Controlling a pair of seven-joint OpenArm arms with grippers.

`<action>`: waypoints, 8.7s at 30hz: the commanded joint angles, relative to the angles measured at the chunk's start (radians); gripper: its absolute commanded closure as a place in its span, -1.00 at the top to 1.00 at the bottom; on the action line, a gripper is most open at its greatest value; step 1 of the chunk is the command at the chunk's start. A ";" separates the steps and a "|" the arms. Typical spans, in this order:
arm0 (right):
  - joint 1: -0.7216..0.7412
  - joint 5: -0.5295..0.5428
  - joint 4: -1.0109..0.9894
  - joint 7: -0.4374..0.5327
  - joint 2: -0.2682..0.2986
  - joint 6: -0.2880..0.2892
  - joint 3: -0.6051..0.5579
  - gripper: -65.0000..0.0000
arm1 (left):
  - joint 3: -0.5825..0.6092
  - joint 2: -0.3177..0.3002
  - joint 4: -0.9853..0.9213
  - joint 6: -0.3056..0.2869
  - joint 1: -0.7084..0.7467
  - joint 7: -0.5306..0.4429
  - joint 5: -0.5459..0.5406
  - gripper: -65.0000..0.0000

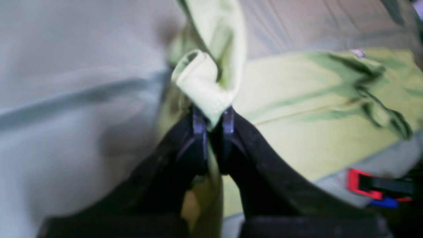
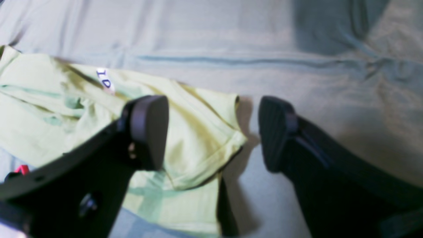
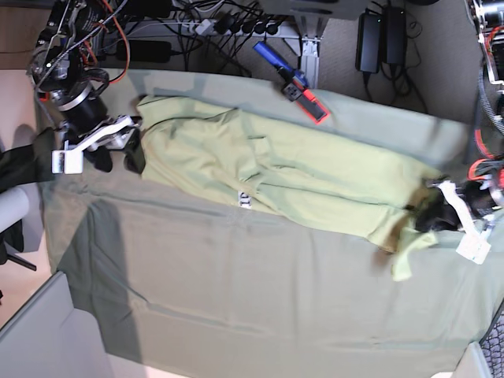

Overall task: Fold the T-shirt properly
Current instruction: 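Lift the strip end with the left gripper and fold it toward the right gripper, then lower the folded end onto the shirt and open the left gripper, then lift the shirt end with the right gripper and fold it over the bundle, then pinch the folded bundle's sides with both grippers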

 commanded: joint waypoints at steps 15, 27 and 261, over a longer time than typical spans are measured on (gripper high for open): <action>0.010 0.012 0.019 0.023 0.015 0.036 0.008 0.29 | 0.249 0.119 0.024 -0.009 -0.011 -0.006 -0.004 -1.00; 0.007 0.012 0.019 0.023 0.015 0.036 0.008 0.29 | 0.338 0.186 0.024 -0.009 -0.009 0.002 -0.001 -0.11; 0.457 -0.203 -0.416 0.159 -0.124 0.040 -0.134 -1.00 | 0.678 -0.071 0.318 -0.009 0.049 0.008 0.219 -1.00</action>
